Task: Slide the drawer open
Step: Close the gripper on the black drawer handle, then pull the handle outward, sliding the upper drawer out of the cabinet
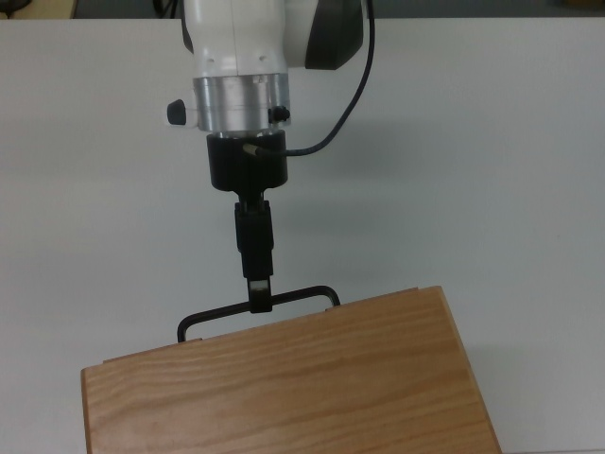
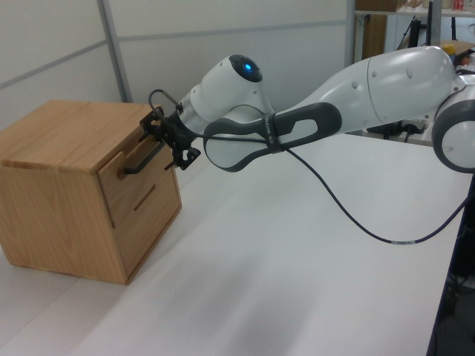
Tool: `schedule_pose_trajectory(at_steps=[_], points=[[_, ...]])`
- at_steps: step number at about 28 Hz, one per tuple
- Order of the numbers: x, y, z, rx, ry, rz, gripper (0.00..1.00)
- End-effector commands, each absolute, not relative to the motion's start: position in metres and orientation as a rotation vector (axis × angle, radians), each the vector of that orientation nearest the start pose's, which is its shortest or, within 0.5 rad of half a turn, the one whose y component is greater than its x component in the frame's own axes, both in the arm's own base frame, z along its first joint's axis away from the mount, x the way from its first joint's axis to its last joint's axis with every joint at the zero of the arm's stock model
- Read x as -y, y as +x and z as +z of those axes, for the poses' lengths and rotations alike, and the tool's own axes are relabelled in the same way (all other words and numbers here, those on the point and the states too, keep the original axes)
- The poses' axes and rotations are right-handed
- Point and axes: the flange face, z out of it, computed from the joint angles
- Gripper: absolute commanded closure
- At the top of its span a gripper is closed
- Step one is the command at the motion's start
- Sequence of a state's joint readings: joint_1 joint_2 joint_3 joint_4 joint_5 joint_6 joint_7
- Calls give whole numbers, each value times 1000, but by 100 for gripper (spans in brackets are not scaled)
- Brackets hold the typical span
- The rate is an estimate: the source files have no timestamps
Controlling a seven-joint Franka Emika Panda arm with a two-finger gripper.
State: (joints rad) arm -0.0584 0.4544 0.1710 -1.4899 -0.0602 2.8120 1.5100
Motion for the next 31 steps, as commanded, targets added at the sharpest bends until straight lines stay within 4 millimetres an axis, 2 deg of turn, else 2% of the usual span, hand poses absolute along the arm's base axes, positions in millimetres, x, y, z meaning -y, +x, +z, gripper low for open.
schedule_pose_trajectory(at_steps=[1,3,4,8,9,15,24,31], points=[[-67,740,525,-1485,-1838,-773,32],[-68,740,526,-1483,-1840,-773,47],[-71,739,524,-1468,-1860,-781,60],[-74,739,524,-1433,-1904,-813,82],[-74,738,523,-1428,-1915,-823,90],[-76,738,523,-1409,-1944,-845,100],[-79,736,515,-1378,-2011,-878,100],[-78,728,514,-1419,-2073,-839,100]])
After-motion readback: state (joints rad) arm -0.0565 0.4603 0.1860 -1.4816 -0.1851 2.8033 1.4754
